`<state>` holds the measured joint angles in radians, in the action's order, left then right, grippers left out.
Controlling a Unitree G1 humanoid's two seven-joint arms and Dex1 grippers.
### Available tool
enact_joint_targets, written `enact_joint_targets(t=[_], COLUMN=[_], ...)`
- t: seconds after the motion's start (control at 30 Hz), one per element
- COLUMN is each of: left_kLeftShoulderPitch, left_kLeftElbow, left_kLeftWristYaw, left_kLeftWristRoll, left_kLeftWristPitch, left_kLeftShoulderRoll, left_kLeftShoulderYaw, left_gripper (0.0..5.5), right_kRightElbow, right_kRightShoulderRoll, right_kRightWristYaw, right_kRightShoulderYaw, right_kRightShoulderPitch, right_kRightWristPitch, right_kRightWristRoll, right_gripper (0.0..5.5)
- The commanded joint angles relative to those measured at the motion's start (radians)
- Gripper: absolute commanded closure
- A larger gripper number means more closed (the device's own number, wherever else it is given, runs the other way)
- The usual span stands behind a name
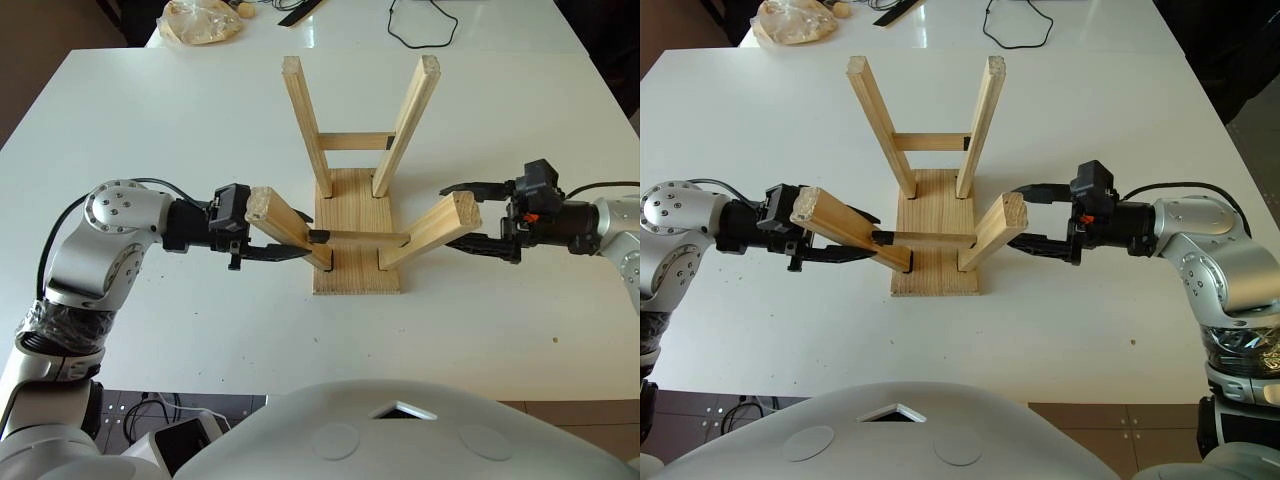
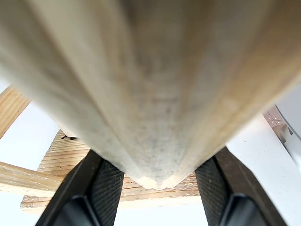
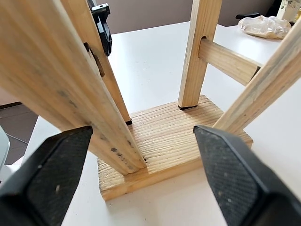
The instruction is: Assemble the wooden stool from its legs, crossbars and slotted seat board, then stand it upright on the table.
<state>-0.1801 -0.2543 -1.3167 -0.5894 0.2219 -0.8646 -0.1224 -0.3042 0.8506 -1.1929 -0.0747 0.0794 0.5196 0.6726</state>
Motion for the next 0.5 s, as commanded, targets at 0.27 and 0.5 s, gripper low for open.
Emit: enact_joint_targets(t=[0.27, 0.5], left_kLeftShoulderPitch=[0.096, 0.109], left_kLeftElbow=[-0.124, -0.151], left_kLeftWristYaw=[0.154, 0.205], left_kLeftWristRoll=[0.071, 0.073], left_kLeftWristPitch=[0.098, 0.121], left_kLeftShoulderRoll=[-0.032, -0.02], left_kLeftShoulderYaw=[0.033, 0.057], left_gripper=[3.45, 3.45], right_kRightElbow=[-0.041, -0.069], right_kRightShoulderRoll=[-0.015, -0.02], right_kRightWristYaw=[0.07, 0.096], right_kRightShoulderYaw=[-0.084, -0.141], right_kRightShoulderPitch=[0.032, 0.037], right_kRightWristPitch=[0.039, 0.057], right_kRightWristRoll=[0.062, 0.097], right_gripper=[1.55, 1.55])
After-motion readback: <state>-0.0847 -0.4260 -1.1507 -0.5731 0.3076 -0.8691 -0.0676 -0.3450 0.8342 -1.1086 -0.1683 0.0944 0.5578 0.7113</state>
